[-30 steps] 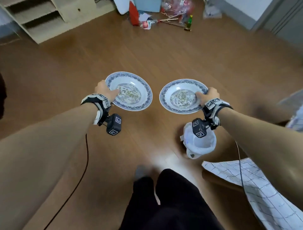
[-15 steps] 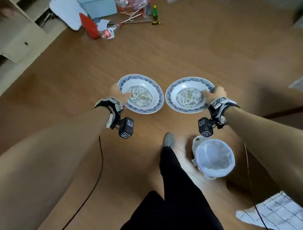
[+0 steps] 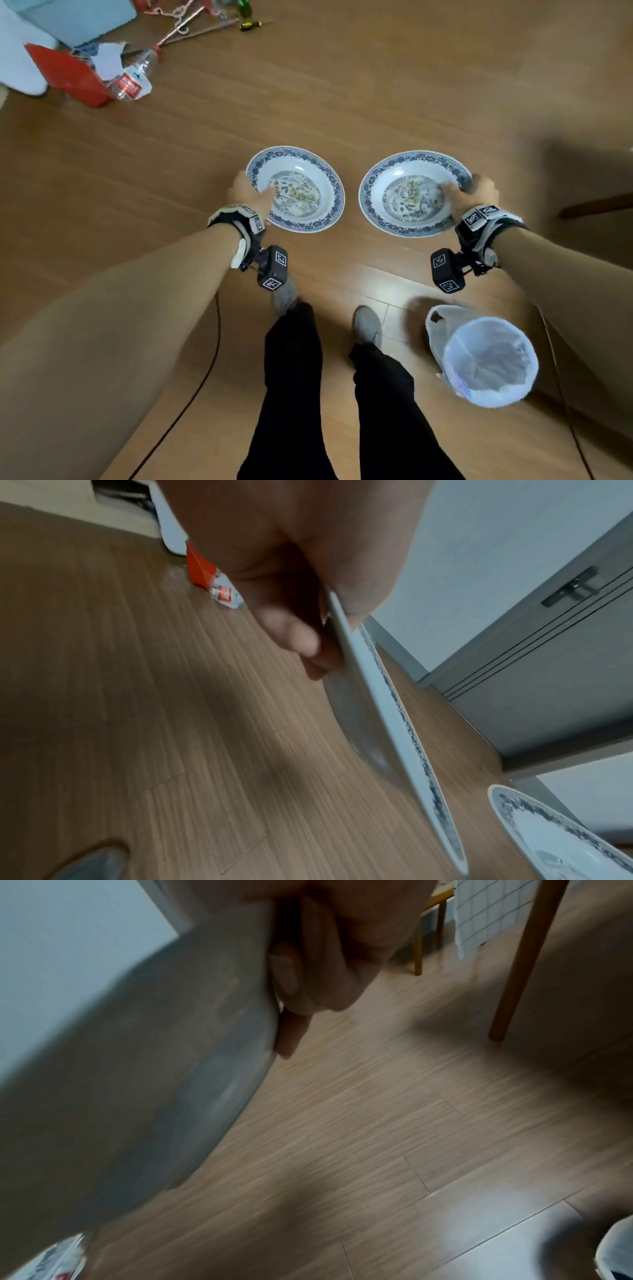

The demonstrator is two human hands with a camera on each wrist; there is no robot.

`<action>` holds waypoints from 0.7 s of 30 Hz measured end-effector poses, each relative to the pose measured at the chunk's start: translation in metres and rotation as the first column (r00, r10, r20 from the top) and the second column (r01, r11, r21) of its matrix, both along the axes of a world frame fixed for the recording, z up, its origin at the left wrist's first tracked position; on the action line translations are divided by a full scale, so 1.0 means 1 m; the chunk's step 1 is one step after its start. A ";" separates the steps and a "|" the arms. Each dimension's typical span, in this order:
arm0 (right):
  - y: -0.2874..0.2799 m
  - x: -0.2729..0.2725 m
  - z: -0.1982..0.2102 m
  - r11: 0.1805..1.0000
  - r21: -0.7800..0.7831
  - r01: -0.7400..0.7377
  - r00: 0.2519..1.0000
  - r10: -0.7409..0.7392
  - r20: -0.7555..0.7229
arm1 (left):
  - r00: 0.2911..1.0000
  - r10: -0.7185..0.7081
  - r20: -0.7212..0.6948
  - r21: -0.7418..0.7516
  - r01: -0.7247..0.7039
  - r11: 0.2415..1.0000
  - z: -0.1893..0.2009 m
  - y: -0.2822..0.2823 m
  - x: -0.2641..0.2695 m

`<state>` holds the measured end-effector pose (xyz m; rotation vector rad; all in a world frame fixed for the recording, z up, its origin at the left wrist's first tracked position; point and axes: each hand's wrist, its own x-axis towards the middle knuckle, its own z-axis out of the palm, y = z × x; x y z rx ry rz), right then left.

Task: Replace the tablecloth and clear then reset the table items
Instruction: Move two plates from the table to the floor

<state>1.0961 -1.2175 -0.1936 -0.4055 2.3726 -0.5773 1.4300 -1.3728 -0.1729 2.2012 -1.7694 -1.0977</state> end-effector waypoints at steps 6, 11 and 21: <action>-0.036 -0.013 -0.084 0.983 -0.014 0.184 0.983 -0.184 -0.030 | 0.991 -0.136 0.006 0.005 0.136 0.991 -0.100 -0.082 -0.049; -0.046 -0.021 -0.200 0.949 -0.050 0.312 0.949 -0.314 -0.019 | 0.989 -0.149 0.014 -0.004 0.149 0.989 -0.226 -0.121 -0.070; -0.079 -0.070 -0.473 0.899 -0.144 0.413 0.901 -0.427 -0.082 | 0.968 -0.182 -0.172 -0.125 0.162 0.979 -0.506 -0.177 -0.141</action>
